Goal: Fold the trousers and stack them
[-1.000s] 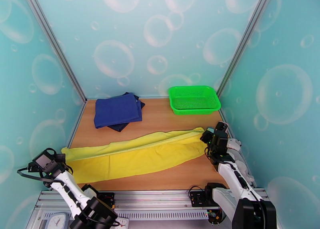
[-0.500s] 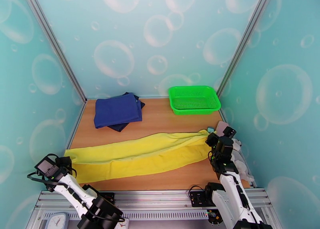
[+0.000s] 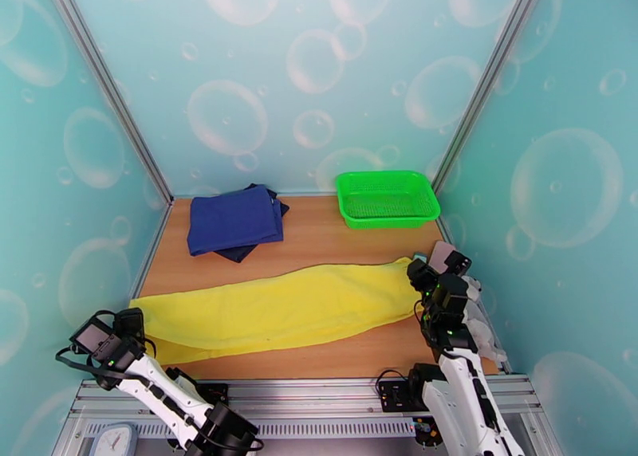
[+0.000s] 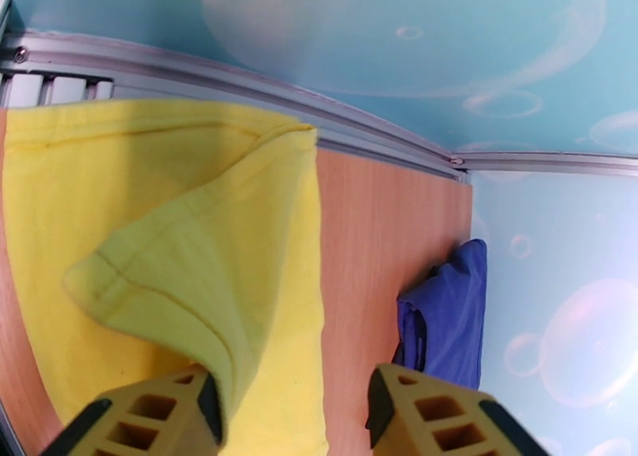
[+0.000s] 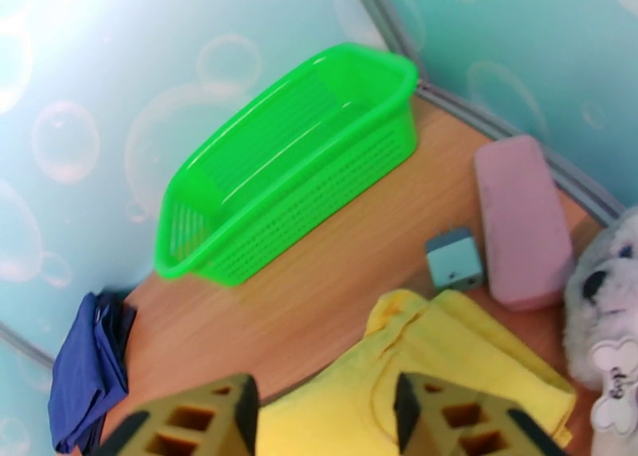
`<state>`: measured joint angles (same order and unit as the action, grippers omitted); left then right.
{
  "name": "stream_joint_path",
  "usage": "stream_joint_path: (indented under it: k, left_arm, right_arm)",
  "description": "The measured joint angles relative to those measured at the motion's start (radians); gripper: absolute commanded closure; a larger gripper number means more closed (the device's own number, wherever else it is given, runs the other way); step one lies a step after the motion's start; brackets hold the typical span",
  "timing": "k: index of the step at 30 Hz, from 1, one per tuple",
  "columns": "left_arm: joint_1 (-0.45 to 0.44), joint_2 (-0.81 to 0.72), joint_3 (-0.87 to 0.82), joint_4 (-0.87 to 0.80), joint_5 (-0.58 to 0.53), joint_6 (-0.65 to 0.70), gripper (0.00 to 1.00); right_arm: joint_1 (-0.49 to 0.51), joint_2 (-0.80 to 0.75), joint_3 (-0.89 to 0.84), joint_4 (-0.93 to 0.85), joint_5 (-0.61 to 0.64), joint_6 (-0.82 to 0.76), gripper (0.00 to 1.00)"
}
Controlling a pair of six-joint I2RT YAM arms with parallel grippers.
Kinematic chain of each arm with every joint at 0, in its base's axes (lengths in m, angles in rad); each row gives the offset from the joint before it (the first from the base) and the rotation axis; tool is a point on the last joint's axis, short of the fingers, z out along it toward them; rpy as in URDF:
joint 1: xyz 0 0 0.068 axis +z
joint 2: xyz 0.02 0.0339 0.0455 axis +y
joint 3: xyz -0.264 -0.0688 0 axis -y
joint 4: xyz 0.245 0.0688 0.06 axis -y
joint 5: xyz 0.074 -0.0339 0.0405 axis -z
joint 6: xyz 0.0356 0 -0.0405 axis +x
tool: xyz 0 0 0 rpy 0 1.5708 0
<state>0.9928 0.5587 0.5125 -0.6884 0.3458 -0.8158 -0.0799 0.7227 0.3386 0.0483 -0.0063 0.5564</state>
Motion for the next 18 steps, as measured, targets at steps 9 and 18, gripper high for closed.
stream_joint_path:
  k: [9,18]
  left_arm:
    - [-0.188,-0.070,0.142,0.016,-0.256,0.034,0.42]
    - [-0.194,0.039,0.177,0.077,-0.374,0.050,0.37]
  right_arm:
    - [0.632,0.345,0.082,0.108,0.049,-0.056,0.29]
    - [0.917,0.619,0.082,0.323,0.024,-0.082,0.25]
